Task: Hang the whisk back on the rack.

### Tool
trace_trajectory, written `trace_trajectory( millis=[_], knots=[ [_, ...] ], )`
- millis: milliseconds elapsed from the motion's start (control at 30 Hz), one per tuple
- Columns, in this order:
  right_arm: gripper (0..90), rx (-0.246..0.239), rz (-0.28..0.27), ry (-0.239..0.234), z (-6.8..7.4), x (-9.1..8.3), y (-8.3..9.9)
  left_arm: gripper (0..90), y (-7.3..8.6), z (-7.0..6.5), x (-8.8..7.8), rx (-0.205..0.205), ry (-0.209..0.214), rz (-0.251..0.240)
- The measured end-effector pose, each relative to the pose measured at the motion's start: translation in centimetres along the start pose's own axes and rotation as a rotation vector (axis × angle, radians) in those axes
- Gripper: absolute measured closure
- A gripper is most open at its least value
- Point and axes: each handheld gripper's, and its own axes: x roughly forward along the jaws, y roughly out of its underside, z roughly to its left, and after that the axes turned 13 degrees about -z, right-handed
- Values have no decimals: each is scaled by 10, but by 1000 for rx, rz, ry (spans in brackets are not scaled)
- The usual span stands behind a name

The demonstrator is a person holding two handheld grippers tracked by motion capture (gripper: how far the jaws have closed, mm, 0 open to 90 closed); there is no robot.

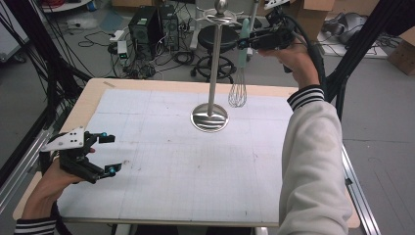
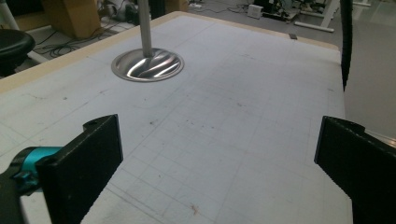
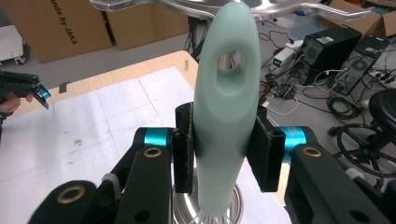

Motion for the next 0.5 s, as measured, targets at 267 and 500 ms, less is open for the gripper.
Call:
trace_trajectory(
  millis=[267,500],
  knots=[
    [659,0,-1,-6,-4,6,2,17,0,0,0,-2,0,-1],
    [659,-7,-5,-15,-4,10,2,17,1,1,1,-1,-2,4]
  ],
)
